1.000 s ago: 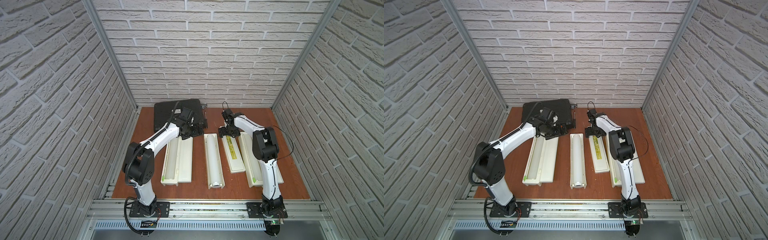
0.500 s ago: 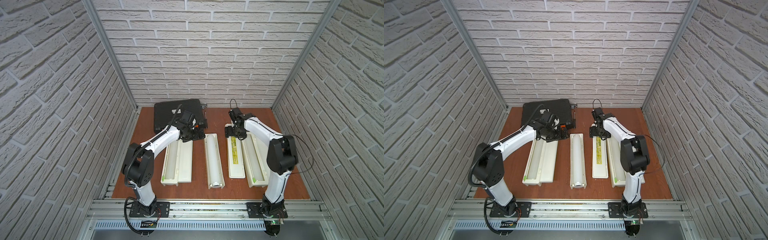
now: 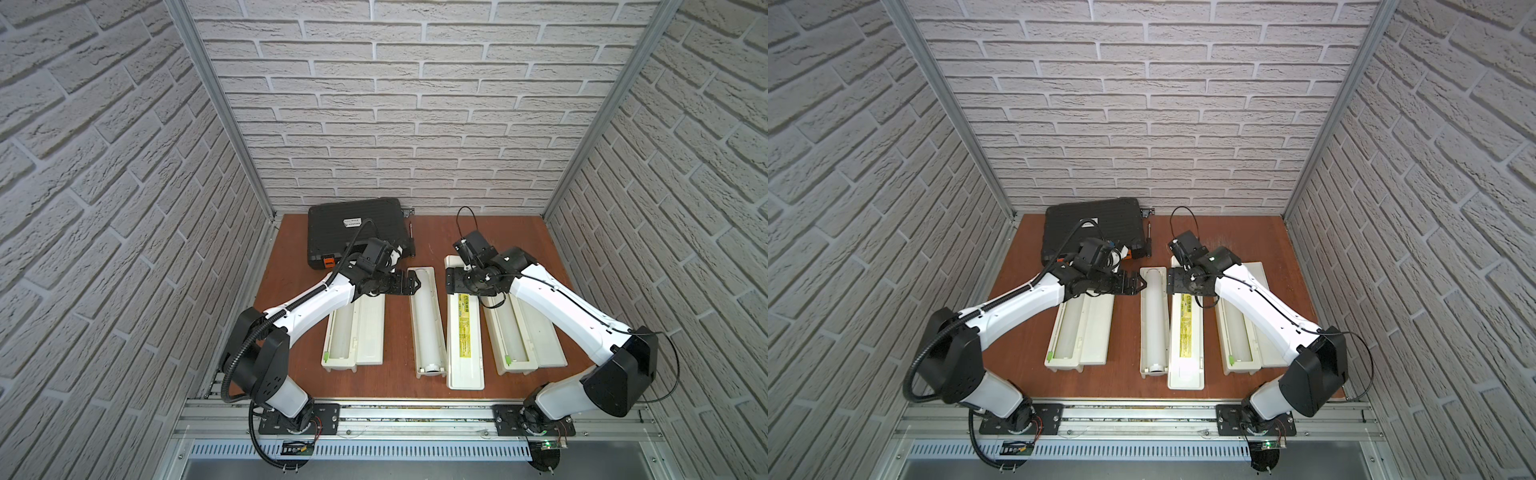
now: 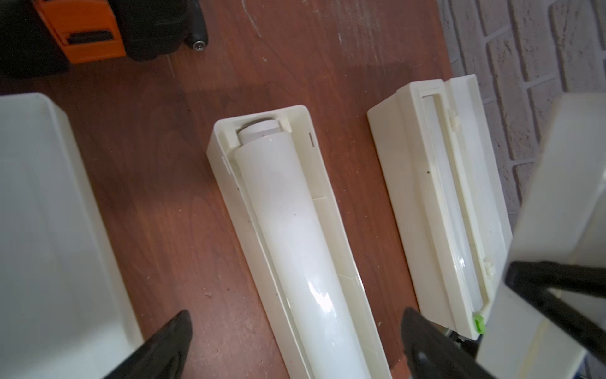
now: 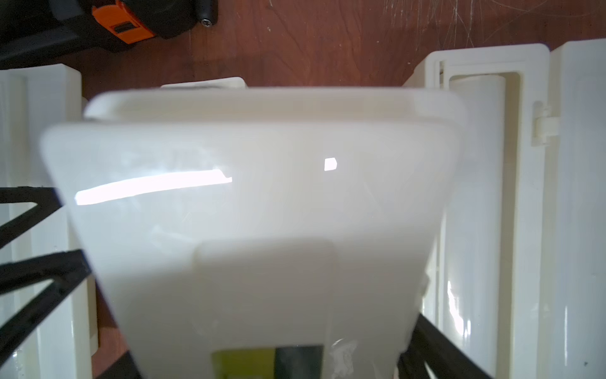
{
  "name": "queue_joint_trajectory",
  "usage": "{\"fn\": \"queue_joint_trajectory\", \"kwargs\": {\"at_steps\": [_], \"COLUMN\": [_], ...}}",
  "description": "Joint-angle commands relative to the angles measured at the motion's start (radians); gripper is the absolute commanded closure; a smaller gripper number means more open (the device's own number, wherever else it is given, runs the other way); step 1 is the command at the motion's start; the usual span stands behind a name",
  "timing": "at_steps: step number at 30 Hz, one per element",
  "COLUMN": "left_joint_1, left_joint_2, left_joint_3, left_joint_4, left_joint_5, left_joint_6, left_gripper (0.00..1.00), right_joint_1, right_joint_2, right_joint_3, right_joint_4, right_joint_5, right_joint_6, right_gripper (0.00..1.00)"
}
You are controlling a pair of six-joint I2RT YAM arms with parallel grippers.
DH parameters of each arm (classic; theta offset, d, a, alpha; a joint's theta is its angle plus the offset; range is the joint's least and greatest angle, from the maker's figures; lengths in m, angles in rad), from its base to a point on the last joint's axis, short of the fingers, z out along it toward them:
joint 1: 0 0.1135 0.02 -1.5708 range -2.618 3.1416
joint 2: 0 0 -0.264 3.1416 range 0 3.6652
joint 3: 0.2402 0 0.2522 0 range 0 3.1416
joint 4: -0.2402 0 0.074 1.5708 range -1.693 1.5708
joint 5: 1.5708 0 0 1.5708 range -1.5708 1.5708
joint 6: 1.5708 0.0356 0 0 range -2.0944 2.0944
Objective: Put plastic wrap rolls into dispensers
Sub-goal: Pick up the lid from the center of the board, then close the lid on the plastic wrap cutting box.
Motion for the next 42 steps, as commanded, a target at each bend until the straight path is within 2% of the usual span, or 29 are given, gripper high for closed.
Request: {"fn": "queue_joint_trajectory", "kwargs": {"at_steps": [1, 8, 17, 26, 37, 42], "left_joint_1": [-0.033, -0.081, -0.150, -0.217, -0.227, -0.231], "left_joint_2": [-0.069, -0.154, -0.247, -0.238, -0.087, -0.086], "left_joint_3": [-0.056, -0.172, -0.325, -0.361, -0.350, -0.360], "left_joint_4": [0.076, 0.047, 0.132, 0.229, 0.226, 0.210], "left_joint_5": [-0.018, -0.036, -0.030, -0.018, 0.047, 0.037], "left_joint_6": [0.030, 0.017, -0.042, -0.033, -0.025, -0.031], "left_gripper": [0.02, 0.02, 0.02, 0.02, 0.02, 0.02], "right_joint_1": [0.038, 0.068, 0.085, 0.101, 0.101, 0.093], "right_joint_2": [0.021, 0.193, 0.337, 0.410, 0.520, 0.559], "right_joint_3": [0.019, 0.154, 0.283, 0.349, 0.439, 0.460], "right_joint_4": [0.099, 0.109, 0.107, 0.068, 0.023, 0.024], "right_joint_5": [0.092, 0.103, 0.064, 0.043, 0.036, 0.038], "right_joint_6": [0.098, 0.053, 0.037, 0.053, 0.058, 0.069], "right_gripper": [0.31, 0.30, 0.31, 0.30, 0.29, 0.29]}}
